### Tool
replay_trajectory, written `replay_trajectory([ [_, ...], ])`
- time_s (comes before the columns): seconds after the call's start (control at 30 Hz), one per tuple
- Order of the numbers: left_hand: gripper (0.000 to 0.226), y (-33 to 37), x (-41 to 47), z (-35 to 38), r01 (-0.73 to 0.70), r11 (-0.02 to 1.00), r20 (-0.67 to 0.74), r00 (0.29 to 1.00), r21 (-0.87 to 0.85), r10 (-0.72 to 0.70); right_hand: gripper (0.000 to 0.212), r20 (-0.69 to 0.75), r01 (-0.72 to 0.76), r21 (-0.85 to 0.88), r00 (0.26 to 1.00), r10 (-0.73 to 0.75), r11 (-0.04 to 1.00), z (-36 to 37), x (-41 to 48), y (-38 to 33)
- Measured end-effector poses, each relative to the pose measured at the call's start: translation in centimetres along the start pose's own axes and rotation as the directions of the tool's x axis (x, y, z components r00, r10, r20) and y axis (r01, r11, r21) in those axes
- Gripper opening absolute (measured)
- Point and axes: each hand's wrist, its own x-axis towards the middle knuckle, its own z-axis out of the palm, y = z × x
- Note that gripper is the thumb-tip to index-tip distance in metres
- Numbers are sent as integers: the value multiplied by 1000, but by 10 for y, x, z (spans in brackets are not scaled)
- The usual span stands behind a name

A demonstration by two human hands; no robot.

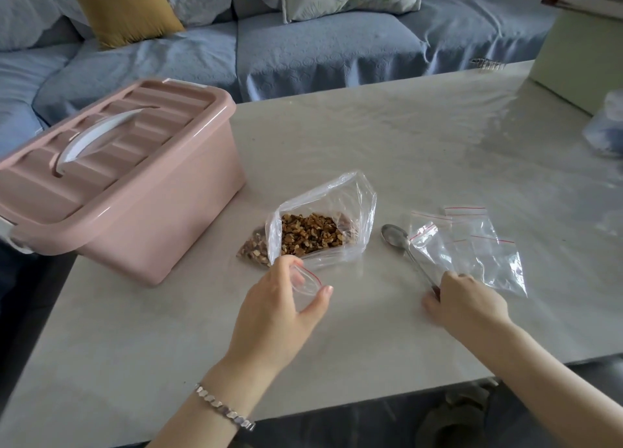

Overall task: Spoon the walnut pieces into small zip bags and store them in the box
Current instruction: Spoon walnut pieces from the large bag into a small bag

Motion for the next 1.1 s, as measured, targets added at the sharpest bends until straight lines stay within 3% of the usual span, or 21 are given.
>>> replay_trajectory([
  [0.2, 44, -10, 4, -5, 10, 1000, -52, 999, -14, -11, 29, 11, 19, -153, 1000, -17, 988, 9, 5, -12],
  [0.3, 49, -17, 10, -5, 14, 999, -63, 998, -41, -17, 25, -30, 92, -218, 994, -101, 971, 5, -2, -9],
  [0.4, 48, -24, 15, -3, 18, 995, -45, 999, -94, -22, 16, -254, 171, 58, 955, -151, 984, -13, -11, 2],
  [0.5, 45, -29, 21, -2, 85, 983, 43, 996, -162, -79, 22, -471, 394, 301, 853, -224, 868, -44, -21, 5],
  [0.6, 42, -30, 23, -1, 167, 975, 124, 981, -144, -150, 20, -444, 503, 467, 845, -299, 727, -77, -27, -7],
  [0.67, 38, -32, 25, -2, 213, 968, 156, 969, -135, -191, 18, -399, 518, 497, 849, -346, 696, -88, -21, -19],
  [0.77, 37, -38, 27, -2, 260, 956, 218, 949, -135, -227, 17, -347, 489, 420, 865, -362, 765, -90, -10, -40],
  [0.93, 34, -52, 34, 2, 285, 937, 298, 929, -203, -218, 25, -418, 418, 34, 831, -367, 908, -83, 0, -67],
  [1.03, 35, -56, 39, 4, 281, 939, 355, 914, -201, -197, 34, -372, 410, -103, 829, -417, 906, -78, -1, -78],
  [1.1, 38, -59, 41, 7, 259, 947, 365, 914, -191, -176, 37, -346, 452, -83, 823, -451, 888, -72, 2, -85],
])
